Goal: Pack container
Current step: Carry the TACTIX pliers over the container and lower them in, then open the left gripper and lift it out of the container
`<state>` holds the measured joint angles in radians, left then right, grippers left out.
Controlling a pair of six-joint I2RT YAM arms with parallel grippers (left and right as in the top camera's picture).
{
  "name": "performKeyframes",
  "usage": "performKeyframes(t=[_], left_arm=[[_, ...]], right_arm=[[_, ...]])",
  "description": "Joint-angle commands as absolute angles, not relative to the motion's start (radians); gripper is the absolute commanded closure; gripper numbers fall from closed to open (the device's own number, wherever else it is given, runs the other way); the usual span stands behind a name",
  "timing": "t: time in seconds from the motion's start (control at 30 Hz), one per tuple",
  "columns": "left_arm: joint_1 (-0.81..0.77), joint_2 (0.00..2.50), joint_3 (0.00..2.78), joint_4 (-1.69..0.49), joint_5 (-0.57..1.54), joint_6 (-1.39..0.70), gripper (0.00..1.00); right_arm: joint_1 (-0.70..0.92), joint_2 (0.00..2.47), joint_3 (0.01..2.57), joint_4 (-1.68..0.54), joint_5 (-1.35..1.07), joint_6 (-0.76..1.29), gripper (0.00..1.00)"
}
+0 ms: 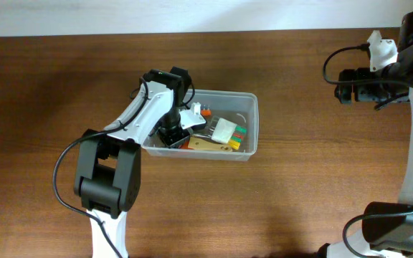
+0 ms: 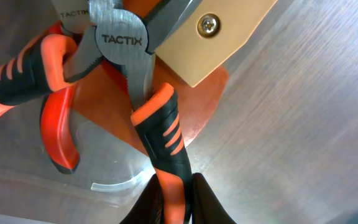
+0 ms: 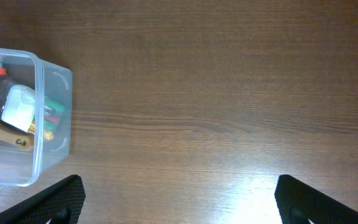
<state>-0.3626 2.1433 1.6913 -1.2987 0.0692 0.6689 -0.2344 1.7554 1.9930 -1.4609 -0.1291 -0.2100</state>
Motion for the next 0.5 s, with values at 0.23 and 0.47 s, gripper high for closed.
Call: performKeyframes(t=[0.23,0.47], left_arm=[[-0.357,2.139,1.694,-1.298,0.086,0.628,0.98],[-0.357,2.139,1.694,-1.189,0.078,0.628,0.69]], right_arm=[[-0.237,1.759,1.990,-1.459,-0.131,-0.208,0.02],[-0.237,1.759,1.990,-1.459,-0.131,-0.208,0.02]])
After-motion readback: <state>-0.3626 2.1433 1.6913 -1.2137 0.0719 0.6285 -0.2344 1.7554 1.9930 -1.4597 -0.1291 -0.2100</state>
